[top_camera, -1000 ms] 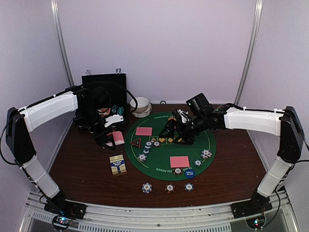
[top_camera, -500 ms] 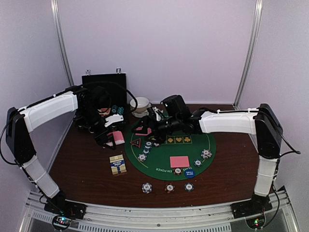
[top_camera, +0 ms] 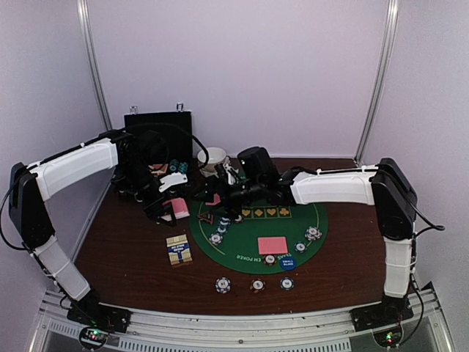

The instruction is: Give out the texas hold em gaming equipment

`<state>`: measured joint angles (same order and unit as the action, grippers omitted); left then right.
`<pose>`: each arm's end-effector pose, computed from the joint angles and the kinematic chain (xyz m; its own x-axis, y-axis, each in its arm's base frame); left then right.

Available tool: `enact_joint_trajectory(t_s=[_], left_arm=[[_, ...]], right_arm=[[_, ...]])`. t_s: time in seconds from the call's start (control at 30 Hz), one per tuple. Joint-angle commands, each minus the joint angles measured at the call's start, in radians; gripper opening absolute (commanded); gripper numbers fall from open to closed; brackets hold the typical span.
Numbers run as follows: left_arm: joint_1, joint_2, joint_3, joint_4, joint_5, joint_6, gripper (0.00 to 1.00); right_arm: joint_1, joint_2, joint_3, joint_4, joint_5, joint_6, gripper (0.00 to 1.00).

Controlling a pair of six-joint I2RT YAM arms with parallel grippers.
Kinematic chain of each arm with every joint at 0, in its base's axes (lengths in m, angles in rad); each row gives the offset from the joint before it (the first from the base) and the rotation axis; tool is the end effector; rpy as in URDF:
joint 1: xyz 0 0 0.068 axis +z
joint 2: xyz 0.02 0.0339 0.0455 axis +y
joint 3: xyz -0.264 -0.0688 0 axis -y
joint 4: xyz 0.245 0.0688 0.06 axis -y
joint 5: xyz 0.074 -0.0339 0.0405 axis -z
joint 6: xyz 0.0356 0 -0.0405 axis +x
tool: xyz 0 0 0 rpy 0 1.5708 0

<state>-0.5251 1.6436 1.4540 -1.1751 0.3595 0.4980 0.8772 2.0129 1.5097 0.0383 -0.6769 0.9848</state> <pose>0.2646 -0.1678 0.2845 -0.4902 0.8007 -0.3443 0.8716 0.4455 -0.2048 0.2817 0.3737 0.2409 -0.9561 -0.1342 -0.2604 -0.2906 0.3247 0.9000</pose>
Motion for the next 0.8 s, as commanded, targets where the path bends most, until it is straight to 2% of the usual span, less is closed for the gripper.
enact_joint_trajectory(t_s=[0.0, 0.77], left_arm=[[0.000, -0.014, 0.034, 0.028, 0.010, -0.004, 0.00], [0.000, -0.008, 0.043, 0.027, 0.004, 0.004, 0.00]], right_arm=[[0.010, 0.022, 0.040, 0.050, -0.023, 0.026, 0.98], [0.033, 0.134, 0.094, 0.260, -0.136, 0.187, 0.96]])
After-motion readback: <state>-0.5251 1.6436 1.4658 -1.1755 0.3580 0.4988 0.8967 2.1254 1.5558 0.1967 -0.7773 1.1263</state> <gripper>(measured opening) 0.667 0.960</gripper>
